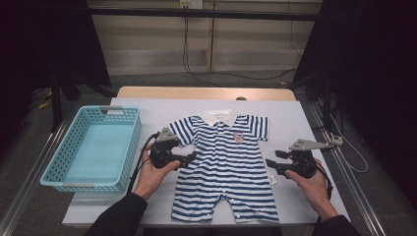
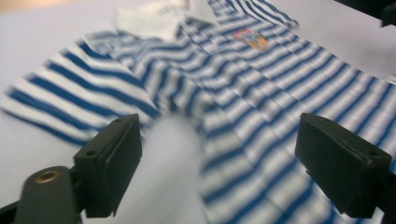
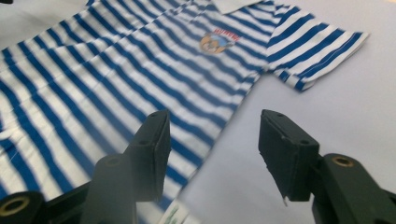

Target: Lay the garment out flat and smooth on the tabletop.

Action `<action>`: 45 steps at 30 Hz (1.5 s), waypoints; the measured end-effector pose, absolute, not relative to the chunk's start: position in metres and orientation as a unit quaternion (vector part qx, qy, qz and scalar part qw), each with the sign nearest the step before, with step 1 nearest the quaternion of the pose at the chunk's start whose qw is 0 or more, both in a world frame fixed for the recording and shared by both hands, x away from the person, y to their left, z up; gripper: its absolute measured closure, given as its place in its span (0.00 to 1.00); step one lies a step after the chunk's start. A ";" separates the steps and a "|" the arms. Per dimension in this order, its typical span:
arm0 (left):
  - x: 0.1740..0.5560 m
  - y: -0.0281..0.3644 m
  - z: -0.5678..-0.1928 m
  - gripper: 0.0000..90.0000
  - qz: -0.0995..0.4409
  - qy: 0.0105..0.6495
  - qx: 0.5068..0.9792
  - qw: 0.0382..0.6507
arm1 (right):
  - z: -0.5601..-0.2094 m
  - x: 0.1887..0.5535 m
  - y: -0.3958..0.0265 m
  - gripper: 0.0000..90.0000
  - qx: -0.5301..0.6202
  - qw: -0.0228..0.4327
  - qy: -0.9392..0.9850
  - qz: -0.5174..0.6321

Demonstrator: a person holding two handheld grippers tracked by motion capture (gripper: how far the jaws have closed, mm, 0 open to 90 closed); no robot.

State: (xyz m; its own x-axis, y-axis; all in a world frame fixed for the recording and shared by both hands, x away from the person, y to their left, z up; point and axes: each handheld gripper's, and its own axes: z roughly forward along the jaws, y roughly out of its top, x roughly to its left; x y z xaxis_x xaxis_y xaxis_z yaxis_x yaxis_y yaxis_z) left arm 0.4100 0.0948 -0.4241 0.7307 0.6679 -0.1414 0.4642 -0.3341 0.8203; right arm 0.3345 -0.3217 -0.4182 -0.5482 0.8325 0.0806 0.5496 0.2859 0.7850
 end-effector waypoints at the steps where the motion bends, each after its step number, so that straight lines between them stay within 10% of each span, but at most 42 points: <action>1: 0.417 0.095 -0.425 0.17 0.097 0.358 0.805 0.464 | -0.418 0.339 -0.323 0.48 0.446 0.178 0.780 0.401; 11: 0.466 0.100 -0.434 0.16 0.062 0.395 0.810 0.428 | -0.428 0.378 -0.336 0.55 0.483 0.166 0.766 0.390; 37: 0.521 0.121 -0.454 0.52 0.119 0.471 0.794 0.365 | -0.444 0.463 -0.345 0.63 0.524 0.183 0.758 0.342; 45: 0.518 0.106 -0.456 0.97 0.113 0.449 0.806 0.368 | -0.457 0.476 -0.343 0.64 0.534 0.172 0.756 0.337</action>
